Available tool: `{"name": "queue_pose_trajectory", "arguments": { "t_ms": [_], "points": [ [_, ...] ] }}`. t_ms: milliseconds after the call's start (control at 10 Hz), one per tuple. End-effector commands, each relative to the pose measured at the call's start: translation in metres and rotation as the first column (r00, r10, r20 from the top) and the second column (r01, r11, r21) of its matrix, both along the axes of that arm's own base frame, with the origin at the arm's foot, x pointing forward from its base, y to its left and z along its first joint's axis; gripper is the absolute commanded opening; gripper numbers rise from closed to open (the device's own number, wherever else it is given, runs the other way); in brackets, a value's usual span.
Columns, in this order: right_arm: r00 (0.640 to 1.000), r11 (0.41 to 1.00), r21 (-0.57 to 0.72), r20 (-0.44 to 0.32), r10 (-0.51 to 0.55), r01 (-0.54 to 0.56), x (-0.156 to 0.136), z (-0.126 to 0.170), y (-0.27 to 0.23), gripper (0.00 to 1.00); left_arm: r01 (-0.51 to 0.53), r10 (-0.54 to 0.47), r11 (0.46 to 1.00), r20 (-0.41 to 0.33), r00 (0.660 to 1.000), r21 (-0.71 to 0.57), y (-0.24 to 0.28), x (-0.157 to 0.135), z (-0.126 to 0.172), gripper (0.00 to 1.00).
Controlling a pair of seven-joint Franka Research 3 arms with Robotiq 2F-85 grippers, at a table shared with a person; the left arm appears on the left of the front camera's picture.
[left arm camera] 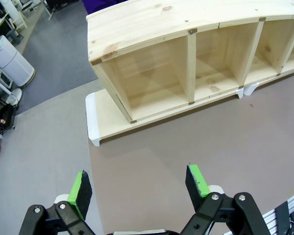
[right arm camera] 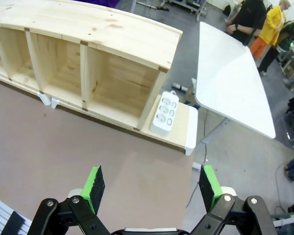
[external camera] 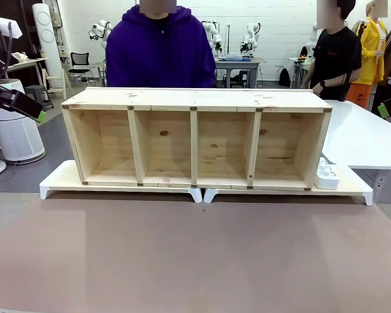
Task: Perform cable management.
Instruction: When the cord part of the Power Cable appears at the lower middle area of the table and stops, grasp the cord part of the Power Cable.
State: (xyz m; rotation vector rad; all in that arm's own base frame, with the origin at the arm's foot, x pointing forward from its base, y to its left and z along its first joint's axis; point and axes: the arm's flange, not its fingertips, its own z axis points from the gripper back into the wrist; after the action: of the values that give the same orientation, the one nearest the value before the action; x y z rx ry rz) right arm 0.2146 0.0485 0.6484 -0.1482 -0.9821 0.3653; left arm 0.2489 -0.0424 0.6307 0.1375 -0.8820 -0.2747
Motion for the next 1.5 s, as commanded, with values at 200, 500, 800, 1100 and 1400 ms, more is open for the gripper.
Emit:
{"name": "queue_pose_trajectory", "arguments": {
  "t_ms": [200, 500, 800, 1100, 1400],
  "points": [
    [1.0, 1.0, 0.002, 0.004, -0.003, 0.003, 0.0002, 0.0007, -0.0011, 1.0, 0.005, -0.005, 1.0, 0.01, 1.0, 0.002, -0.0004, 0.0028, 0.0004, 1.0],
    [1.0, 1.0, 0.002, 0.004, -0.003, 0.003, 0.0002, 0.0007, -0.0011, 1.0, 0.005, -0.005, 1.0, 0.01, 1.0, 0.002, -0.0004, 0.0028, 0.0004, 1.0],
    [1.0, 1.0, 0.002, 0.004, -0.003, 0.003, 0.0002, 0.0007, -0.0011, 1.0, 0.005, -0.005, 1.0, 0.01, 1.0, 0.002, -0.0004, 0.0028, 0.0004, 1.0],
    [1.0, 1.0, 0.002, 0.004, -0.003, 0.003, 0.0002, 0.0007, -0.0011, 1.0, 0.005, -0.005, 1.0, 0.01, 1.0, 0.002, -0.0004, 0.0028, 0.0004, 1.0],
    [1.0, 1.0, 0.002, 0.004, -0.003, 0.003, 0.0002, 0.0007, -0.0011, 1.0, 0.005, -0.005, 1.0, 0.01, 1.0, 0.002, -0.0004, 0.0028, 0.0004, 1.0]
  ]
}}
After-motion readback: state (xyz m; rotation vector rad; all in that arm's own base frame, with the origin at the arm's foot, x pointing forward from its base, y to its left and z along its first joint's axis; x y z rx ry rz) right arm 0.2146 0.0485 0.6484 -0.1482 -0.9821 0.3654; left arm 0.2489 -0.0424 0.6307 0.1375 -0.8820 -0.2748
